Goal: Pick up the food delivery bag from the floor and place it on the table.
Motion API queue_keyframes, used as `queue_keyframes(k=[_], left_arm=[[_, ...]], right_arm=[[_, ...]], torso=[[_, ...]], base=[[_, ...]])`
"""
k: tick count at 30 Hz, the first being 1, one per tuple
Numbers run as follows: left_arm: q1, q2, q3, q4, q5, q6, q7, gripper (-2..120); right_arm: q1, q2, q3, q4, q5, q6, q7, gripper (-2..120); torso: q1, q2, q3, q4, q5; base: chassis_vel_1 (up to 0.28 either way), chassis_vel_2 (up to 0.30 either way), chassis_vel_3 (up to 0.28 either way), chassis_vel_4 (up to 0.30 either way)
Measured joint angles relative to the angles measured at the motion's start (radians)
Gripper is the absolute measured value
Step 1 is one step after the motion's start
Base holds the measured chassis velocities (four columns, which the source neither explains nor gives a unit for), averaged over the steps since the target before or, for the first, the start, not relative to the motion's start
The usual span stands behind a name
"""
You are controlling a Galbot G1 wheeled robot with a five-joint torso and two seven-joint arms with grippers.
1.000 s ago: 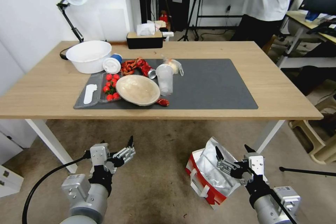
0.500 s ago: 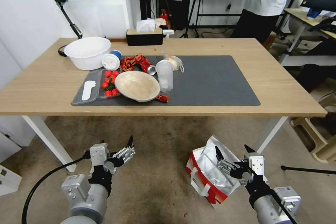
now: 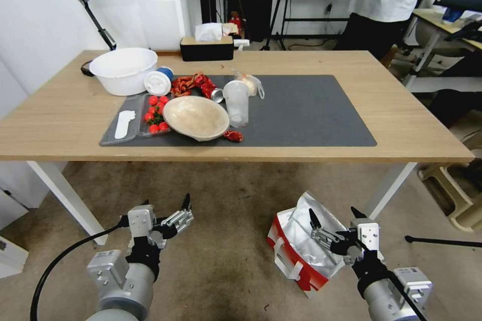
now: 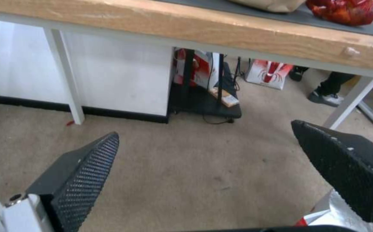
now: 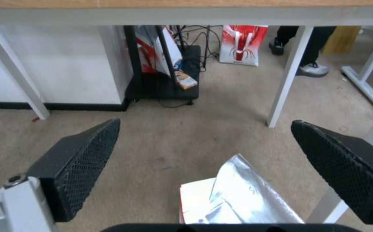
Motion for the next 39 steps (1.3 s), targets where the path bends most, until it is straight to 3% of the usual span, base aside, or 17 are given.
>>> queue_keyframes(k=[9, 39], left_arm=[[0.000, 0.000, 0.000, 0.000, 0.000, -0.004, 0.001, 100], [-0.006, 0.005, 0.009, 0.000, 0.001, -0.012, 0.003, 100]], right_arm=[[0.001, 0.001, -0.002, -0.001, 0.002, 0.002, 0.000, 100], [0.000, 0.000, -0.004, -0.014, 0.005, 0.007, 0.003, 100]], torso=[[-0.012, -0.028, -0.016, 0.0000, 0.0000], [-0.080, -0.201, -0.121, 0.0000, 0.0000]], base=[[0.000, 0.000, 0.000, 0.000], [0.000, 0.000, 0.000, 0.000]])
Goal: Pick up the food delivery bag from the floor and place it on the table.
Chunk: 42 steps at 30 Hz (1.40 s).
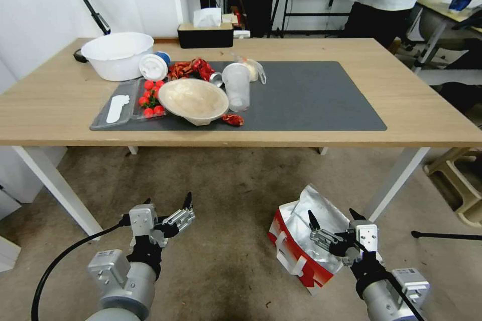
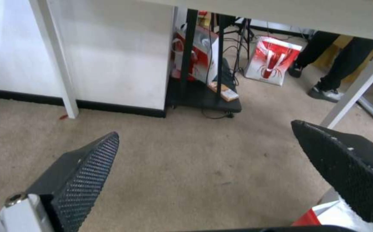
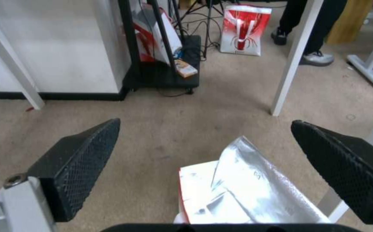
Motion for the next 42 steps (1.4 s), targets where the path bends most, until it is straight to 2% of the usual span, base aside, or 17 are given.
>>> queue_keyframes(k=[42], left_arm=[[0.000, -0.001, 0.000, 0.000, -0.001, -0.007, 0.002, 100]], right_arm=[[0.006, 0.005, 0.001, -0.014, 0.003, 0.000, 0.001, 100]], torso=[[-0.061, -0.170, -0.109, 0.0000, 0.0000]], base=[[0.000, 0.000, 0.000, 0.000]])
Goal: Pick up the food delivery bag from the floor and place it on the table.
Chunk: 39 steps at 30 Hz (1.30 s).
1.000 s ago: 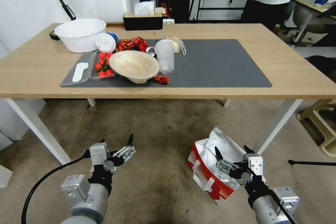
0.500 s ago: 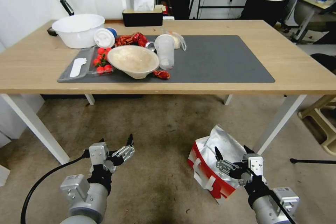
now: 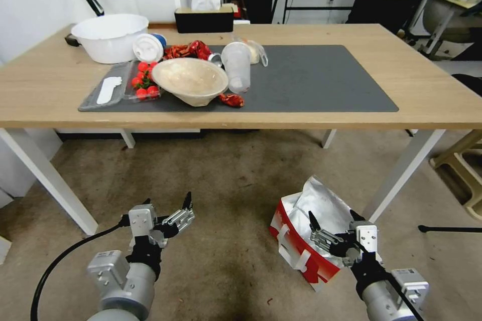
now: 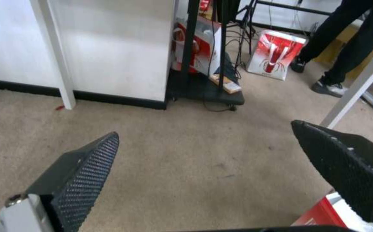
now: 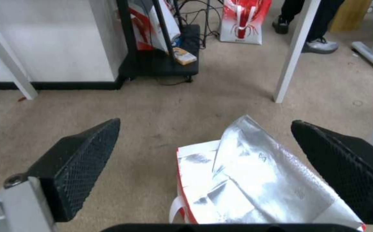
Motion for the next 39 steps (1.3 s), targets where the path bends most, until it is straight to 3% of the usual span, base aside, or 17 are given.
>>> queue_keyframes(k=[39], left_arm=[[-0.014, -0.001, 0.010, 0.000, 0.001, -0.019, 0.000, 100]], right_arm=[[-0.004, -0.006, 0.002, -0.001, 0.003, -0.003, 0.000, 100]], torso=[[-0.045, -0.151, -0.106, 0.0000, 0.0000]], base=[[0.000, 0.000, 0.000, 0.000]])
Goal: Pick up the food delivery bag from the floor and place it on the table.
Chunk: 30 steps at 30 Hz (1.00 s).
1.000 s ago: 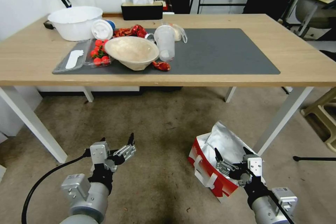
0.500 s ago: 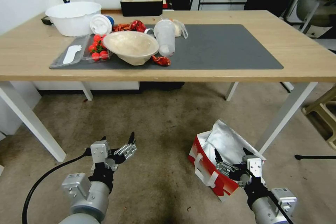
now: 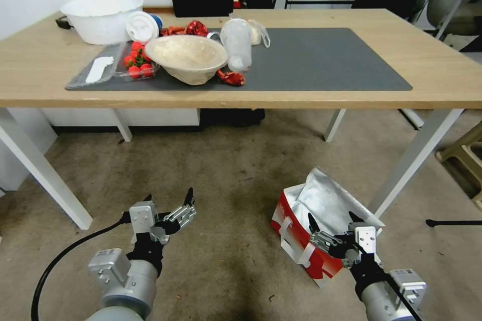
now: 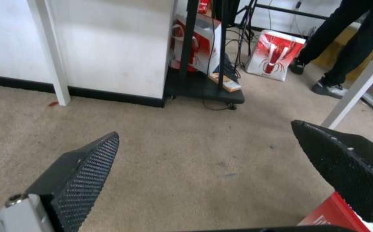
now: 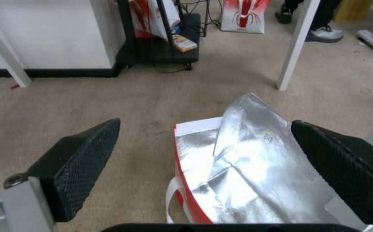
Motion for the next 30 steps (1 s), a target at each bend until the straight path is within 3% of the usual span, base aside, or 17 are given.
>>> queue_keyframes(k=[30], left_arm=[[-0.002, 0.004, -0.003, 0.000, 0.000, -0.007, -0.002, 100]], right_arm=[[-0.004, -0.004, 0.007, 0.001, 0.002, 0.007, -0.004, 100]], torso=[[-0.024, -0.120, -0.096, 0.0000, 0.0001]], base=[[0.000, 0.000, 0.000, 0.000]])
